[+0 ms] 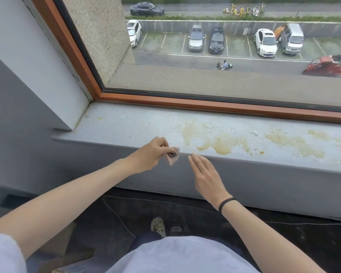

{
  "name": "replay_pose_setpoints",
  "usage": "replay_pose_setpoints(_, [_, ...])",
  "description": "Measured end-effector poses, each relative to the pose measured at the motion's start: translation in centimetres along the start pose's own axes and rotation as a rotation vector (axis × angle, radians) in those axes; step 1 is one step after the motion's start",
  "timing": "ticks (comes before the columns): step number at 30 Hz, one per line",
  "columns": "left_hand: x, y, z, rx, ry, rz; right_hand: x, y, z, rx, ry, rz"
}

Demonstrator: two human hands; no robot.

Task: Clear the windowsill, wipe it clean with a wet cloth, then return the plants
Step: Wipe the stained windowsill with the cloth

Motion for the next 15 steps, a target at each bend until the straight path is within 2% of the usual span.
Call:
replay_pose_setpoints(1, [-0.1,-0.9,0.5,-0.009,-0.014,-0.02,-0.3,0.4,0.1,0.015,0.014,-0.001])
replay_pose_setpoints(5, [2.9,-6.2,3.1,-0.205,-0.081,0.141,-1.7,1.4,0.7,0.018,0.054,-0.07])
replay_pose_setpoints(15, [5.6,-14.8,2.2,-0.114,-0.169,0.313,-1.8,-0.2,2.2,-0.071,-0.046,-0.188])
Point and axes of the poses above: each hand's wrist, its own y-axis away from the middle knuckle, its own z-axis out of the back of the hand, x = y × z, the point moved 5 cm from there along -y, towards the middle knuckle, and after that the axes turned 12 degrees about -x, right-handed, at the moved point
